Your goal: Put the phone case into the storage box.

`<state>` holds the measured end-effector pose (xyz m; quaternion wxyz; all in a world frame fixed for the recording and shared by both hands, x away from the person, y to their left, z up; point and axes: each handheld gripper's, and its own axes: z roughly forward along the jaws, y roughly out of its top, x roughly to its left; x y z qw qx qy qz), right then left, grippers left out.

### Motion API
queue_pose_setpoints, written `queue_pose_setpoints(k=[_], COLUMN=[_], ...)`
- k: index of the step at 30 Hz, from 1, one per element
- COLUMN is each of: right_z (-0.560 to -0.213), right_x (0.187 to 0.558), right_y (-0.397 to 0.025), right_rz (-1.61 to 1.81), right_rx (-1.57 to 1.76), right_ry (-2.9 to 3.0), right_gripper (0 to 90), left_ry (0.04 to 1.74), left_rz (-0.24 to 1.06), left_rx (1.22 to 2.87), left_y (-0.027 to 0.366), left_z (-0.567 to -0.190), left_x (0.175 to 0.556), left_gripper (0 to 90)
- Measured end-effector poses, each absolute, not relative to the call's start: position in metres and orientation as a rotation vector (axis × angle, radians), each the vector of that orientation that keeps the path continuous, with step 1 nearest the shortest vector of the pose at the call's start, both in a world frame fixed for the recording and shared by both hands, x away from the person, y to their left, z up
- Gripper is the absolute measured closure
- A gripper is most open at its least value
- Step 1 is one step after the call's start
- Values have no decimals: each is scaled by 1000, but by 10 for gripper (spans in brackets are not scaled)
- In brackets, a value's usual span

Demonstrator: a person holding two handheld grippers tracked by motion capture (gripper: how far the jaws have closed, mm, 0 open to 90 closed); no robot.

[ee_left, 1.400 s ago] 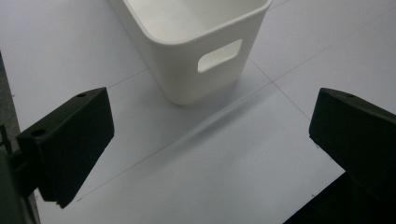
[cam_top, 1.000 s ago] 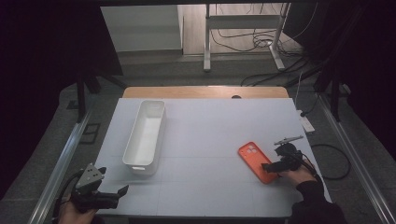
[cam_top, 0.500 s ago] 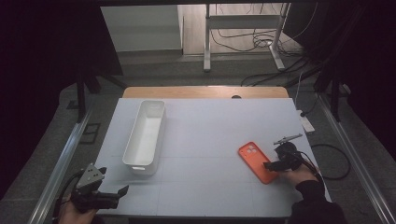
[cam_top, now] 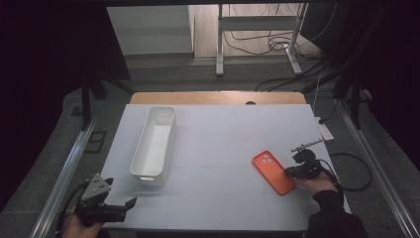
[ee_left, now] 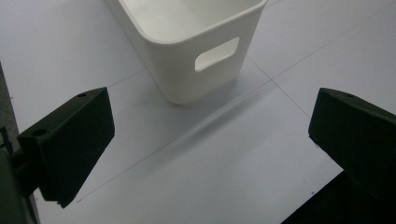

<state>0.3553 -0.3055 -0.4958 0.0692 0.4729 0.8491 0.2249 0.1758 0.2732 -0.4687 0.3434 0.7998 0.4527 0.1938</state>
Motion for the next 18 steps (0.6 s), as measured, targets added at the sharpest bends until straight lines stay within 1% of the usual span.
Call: queue_pose_setpoints(k=[4,18], right_z=[-495,-486], right_x=[357,350], right_y=[-305,-299], right_rz=[651,746], right_rx=[1417,1381], right_ry=[2561,2544], right_gripper=[887,891], left_ry=[1177,1188], left_rz=[502,490], left_rx=[2078,2056], left_y=[273,276], left_z=[-469,-468], left_x=[176,176], left_gripper=[12,16])
